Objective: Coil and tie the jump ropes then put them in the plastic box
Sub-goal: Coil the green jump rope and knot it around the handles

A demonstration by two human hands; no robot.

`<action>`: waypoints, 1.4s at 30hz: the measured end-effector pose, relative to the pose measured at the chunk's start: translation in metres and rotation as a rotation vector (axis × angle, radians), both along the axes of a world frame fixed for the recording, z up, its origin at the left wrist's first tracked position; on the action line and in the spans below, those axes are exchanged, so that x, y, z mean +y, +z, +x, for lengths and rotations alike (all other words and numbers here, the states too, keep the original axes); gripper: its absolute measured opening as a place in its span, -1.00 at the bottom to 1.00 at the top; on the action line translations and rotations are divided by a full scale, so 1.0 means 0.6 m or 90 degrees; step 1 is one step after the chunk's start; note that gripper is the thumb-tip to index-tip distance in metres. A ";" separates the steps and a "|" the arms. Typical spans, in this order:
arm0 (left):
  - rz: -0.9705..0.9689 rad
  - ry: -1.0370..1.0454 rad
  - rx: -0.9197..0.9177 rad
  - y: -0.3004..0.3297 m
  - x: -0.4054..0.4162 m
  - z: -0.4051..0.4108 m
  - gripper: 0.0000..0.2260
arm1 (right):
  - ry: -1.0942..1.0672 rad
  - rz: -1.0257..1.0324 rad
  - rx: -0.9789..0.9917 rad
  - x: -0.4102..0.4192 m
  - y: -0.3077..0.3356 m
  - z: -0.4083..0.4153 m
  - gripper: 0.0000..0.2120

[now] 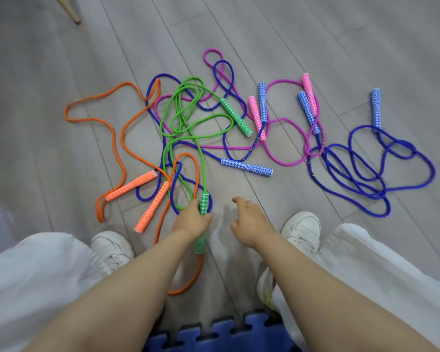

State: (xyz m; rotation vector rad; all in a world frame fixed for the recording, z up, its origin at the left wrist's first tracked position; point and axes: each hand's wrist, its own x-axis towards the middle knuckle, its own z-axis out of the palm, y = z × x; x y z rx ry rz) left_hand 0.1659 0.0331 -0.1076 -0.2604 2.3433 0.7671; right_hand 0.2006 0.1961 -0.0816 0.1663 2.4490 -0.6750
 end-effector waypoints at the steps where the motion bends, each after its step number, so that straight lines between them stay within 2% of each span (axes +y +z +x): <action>1: 0.018 -0.011 0.014 0.020 -0.001 0.003 -0.85 | 0.001 -0.002 0.010 0.001 0.015 -0.001 -0.39; 3: 0.055 -0.028 0.039 0.064 -0.010 0.005 -0.81 | -0.003 -0.013 0.047 0.003 0.049 -0.010 -0.36; 7: 0.259 0.077 0.049 0.161 -0.024 -0.004 -0.87 | 0.011 -0.030 0.115 0.000 0.141 -0.037 -0.33; 9: 0.333 0.093 0.059 0.220 -0.025 -0.006 -0.75 | 0.026 -0.051 0.150 -0.004 0.186 -0.043 -0.30; 11: 0.374 0.053 0.097 0.287 -0.024 0.000 -0.70 | 0.044 -0.068 0.192 -0.008 0.230 -0.041 -0.30; 15: 0.385 -0.084 0.179 0.410 -0.030 0.019 -0.83 | 0.025 -0.097 0.293 -0.019 0.324 -0.028 -0.32; 17: 0.393 -0.134 0.197 0.463 -0.036 0.035 -0.82 | -0.001 -0.123 0.336 -0.027 0.374 -0.016 -0.33; 19: 0.406 -0.186 0.217 0.510 -0.042 0.056 -0.83 | -0.008 -0.130 0.355 -0.032 0.417 -0.002 -0.43; 22: 0.450 -0.204 0.244 0.569 -0.053 0.091 -0.84 | -0.005 -0.119 0.332 -0.032 0.463 0.026 -0.69; 25: 0.539 -0.151 0.266 0.605 -0.065 0.120 -0.96 | -0.042 -0.152 0.312 -0.028 0.489 0.063 -0.83; 29: 0.701 -0.010 0.307 0.643 -0.075 0.144 -0.84 | -0.097 -0.177 0.328 -0.012 0.496 0.108 -0.86; 33: 0.939 0.165 0.235 0.664 -0.103 0.151 -0.78 | -0.136 -0.130 0.326 0.023 0.504 0.138 -0.83; 35: 1.008 0.277 0.200 0.658 -0.126 0.147 -0.78 | -0.191 -0.123 0.340 0.044 0.510 0.144 -0.83; 38: 1.003 0.366 0.195 0.646 -0.147 0.137 -0.81 | -0.296 -0.223 0.374 0.062 0.526 0.148 -0.82; 42: 0.792 0.295 0.230 0.628 -0.129 0.144 -0.81 | -0.344 -0.394 0.401 0.037 0.566 0.158 -0.82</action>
